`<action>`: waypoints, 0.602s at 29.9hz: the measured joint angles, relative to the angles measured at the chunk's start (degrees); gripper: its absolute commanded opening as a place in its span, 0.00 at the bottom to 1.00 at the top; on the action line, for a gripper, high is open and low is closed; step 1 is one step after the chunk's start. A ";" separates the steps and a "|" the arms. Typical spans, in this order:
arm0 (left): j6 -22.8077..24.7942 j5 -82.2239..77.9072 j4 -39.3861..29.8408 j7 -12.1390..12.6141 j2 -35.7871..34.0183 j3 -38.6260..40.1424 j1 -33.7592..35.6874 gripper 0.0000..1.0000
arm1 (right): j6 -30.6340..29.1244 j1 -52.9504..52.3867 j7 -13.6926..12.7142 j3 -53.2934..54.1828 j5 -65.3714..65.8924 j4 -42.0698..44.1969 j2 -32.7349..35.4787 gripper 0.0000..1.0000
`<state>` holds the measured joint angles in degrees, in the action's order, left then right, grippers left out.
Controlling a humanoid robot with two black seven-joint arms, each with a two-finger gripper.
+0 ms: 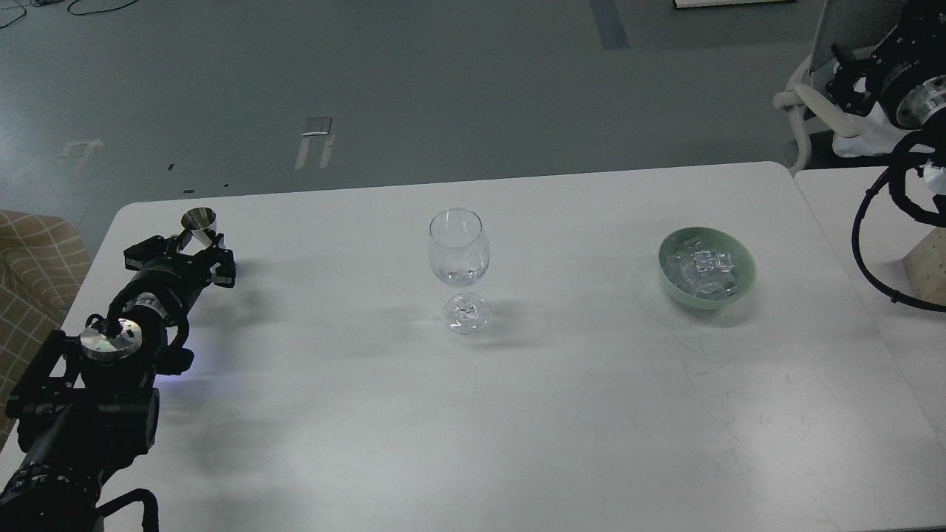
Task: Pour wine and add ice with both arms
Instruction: 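Open the left gripper, release the jigger and lift away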
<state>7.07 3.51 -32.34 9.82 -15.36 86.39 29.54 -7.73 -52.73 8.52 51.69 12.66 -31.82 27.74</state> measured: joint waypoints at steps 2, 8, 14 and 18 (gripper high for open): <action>0.00 0.00 -0.01 0.00 -0.19 0.00 -0.06 0.86 | 0.00 0.01 0.00 0.00 0.00 0.00 0.01 1.00; 0.06 0.01 -0.01 -0.54 -0.40 -0.04 -0.50 0.98 | 0.00 0.04 0.00 0.00 0.00 0.00 0.03 1.00; 0.17 0.09 -3.29 -0.58 -2.21 0.14 -2.25 0.98 | 0.00 0.08 0.00 0.00 -0.06 0.07 0.12 1.00; 0.01 0.09 -10.27 -1.03 -3.74 0.27 -6.32 0.98 | 0.00 0.09 0.00 0.06 -0.06 0.12 0.12 1.00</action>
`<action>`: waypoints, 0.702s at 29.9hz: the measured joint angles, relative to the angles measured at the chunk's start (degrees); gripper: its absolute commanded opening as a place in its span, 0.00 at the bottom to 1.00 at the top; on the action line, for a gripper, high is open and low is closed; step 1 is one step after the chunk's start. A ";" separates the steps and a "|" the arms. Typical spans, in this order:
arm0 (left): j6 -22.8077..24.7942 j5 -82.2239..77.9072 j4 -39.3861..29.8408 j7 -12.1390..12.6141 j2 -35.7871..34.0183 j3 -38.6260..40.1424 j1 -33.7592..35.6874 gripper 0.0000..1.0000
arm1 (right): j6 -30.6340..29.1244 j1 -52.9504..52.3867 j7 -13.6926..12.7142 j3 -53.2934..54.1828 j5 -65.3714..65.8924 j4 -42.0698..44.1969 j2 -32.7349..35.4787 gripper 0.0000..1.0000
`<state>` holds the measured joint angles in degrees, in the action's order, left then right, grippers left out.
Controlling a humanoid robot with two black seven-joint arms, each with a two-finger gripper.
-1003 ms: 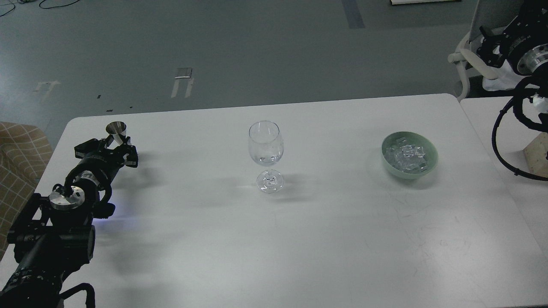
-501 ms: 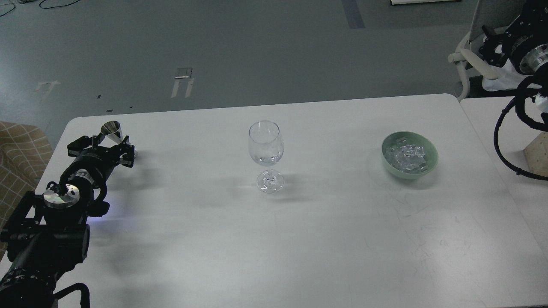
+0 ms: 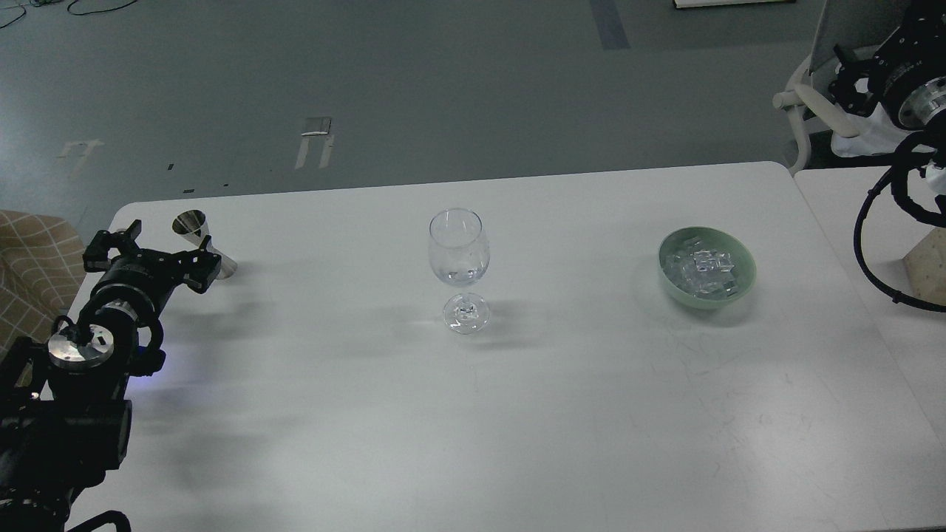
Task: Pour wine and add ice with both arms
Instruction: 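Open the left gripper, release the jigger and lift away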
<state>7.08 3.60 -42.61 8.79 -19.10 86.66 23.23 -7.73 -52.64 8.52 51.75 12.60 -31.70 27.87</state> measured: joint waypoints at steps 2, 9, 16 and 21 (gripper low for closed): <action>-0.19 -0.03 -4.35 -0.12 -0.70 0.29 -2.17 0.98 | 0.00 0.00 0.00 0.09 -0.01 0.02 0.01 1.00; -0.03 -0.15 -20.13 0.07 -2.81 0.05 -8.82 0.99 | -0.12 1.41 0.00 0.10 -0.19 -1.80 1.48 1.00; 9.91 -0.26 -23.49 0.67 -4.81 -1.03 -11.50 0.99 | -0.83 4.76 0.13 -0.02 0.16 -8.49 6.14 1.00; 18.76 -0.26 -24.92 0.45 -6.92 -0.92 -12.86 0.98 | -1.00 6.73 0.21 -1.44 2.51 -11.69 10.30 1.00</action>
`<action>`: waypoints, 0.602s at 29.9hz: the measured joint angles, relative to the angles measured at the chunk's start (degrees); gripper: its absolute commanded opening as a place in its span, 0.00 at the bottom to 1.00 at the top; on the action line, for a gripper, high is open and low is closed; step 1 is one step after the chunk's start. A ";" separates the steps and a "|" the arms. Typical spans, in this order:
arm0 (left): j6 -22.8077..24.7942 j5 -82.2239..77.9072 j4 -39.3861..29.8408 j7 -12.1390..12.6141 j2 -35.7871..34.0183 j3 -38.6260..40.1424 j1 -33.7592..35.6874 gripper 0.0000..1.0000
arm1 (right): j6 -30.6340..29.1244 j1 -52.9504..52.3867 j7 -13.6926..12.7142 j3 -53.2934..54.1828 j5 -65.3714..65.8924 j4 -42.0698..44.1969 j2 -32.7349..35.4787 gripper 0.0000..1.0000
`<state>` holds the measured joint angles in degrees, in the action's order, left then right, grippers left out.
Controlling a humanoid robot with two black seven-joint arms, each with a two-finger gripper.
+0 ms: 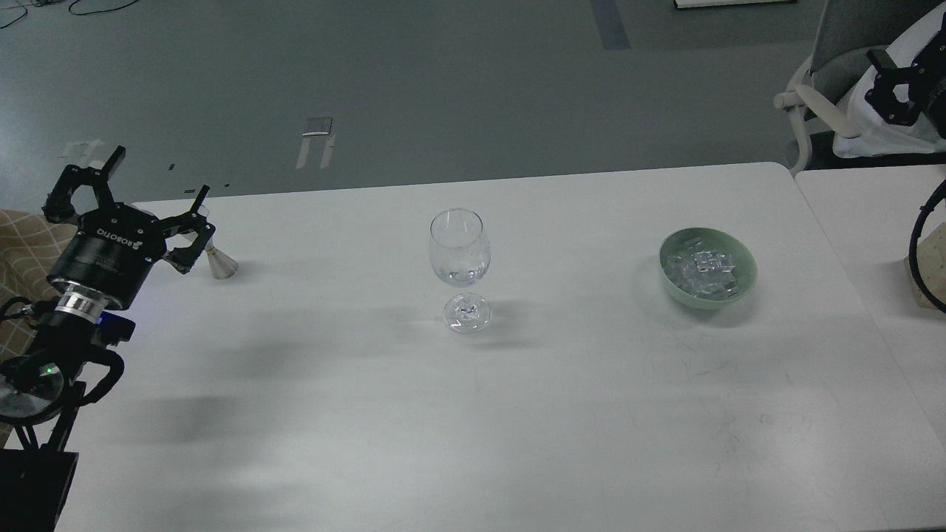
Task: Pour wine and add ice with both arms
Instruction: 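Open the left gripper, release the jigger and lift away, then reach the right gripper into the green bowl of ice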
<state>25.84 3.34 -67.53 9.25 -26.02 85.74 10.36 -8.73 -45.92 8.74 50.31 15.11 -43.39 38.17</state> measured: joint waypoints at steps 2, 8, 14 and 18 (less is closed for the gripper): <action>-0.89 -0.17 -0.15 -0.24 -0.46 0.05 1.04 0.98 | -0.05 0.33 0.12 -1.61 2.56 -1.54 1.98 1.00; -10.47 -5.12 -0.28 -0.57 -0.66 -0.13 6.27 0.98 | -0.09 -0.54 0.52 -5.85 12.82 -3.30 6.74 1.00; -11.86 -6.25 -0.52 -0.56 1.27 -0.25 7.01 0.97 | -0.06 -2.16 0.61 -6.26 23.23 -3.59 8.01 1.00; -9.03 -6.25 -0.52 0.51 1.07 0.16 7.09 0.97 | 0.18 -3.23 0.61 -6.35 31.11 -4.96 8.08 1.00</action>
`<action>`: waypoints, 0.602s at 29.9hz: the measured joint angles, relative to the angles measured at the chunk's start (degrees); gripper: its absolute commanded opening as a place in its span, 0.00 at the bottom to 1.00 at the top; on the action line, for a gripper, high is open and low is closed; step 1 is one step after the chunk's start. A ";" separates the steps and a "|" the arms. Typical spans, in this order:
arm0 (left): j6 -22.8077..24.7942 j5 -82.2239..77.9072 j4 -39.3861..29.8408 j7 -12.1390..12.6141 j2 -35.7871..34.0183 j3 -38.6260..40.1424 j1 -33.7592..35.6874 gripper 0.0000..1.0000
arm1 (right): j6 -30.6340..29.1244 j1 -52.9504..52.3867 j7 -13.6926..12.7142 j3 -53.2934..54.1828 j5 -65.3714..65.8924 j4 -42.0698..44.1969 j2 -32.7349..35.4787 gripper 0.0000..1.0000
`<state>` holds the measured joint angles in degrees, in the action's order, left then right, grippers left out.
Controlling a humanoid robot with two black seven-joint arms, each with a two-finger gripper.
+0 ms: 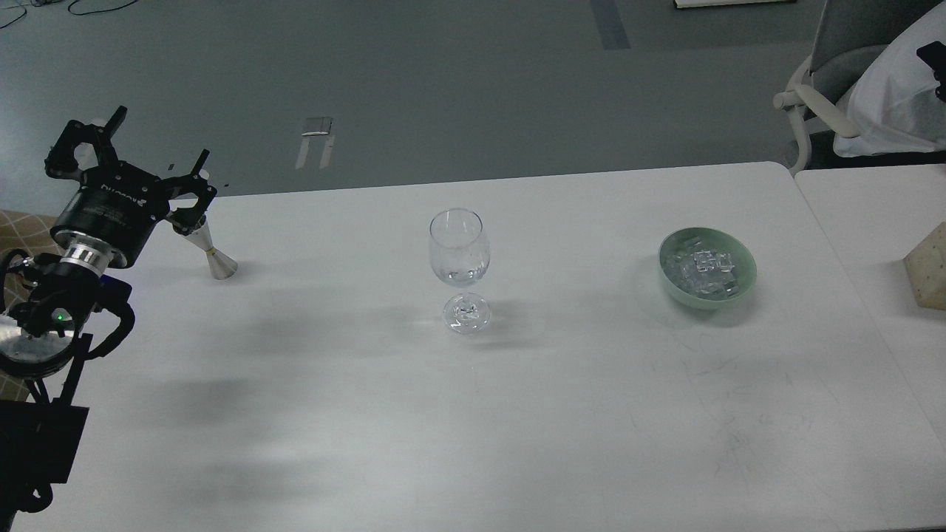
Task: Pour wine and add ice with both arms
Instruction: 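Reach the right gripper into the green bowl of ice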
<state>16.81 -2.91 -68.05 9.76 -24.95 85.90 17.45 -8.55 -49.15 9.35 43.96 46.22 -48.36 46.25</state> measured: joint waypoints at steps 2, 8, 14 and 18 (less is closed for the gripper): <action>1.95 0.00 -0.02 -0.14 0.00 0.08 -0.56 0.97 | 0.13 -0.45 0.00 -0.01 4.25 -1.73 0.05 1.00; 3.04 -0.06 -0.07 0.00 0.08 -0.60 -1.13 0.97 | 0.38 -3.26 -0.03 -0.09 23.08 -5.65 0.90 1.00; 2.05 -0.13 -0.09 0.07 -0.62 -0.72 -1.19 0.97 | -0.17 -5.97 -0.02 -2.05 40.40 -11.37 1.49 1.00; 1.29 -0.18 -0.09 0.08 -0.74 -0.73 -1.19 0.97 | -1.73 -7.29 -0.02 -5.74 48.75 -14.23 3.32 1.00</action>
<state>18.10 -3.09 -68.13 9.84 -25.69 85.17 16.26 -10.29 -56.44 9.33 38.22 94.96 -62.59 49.58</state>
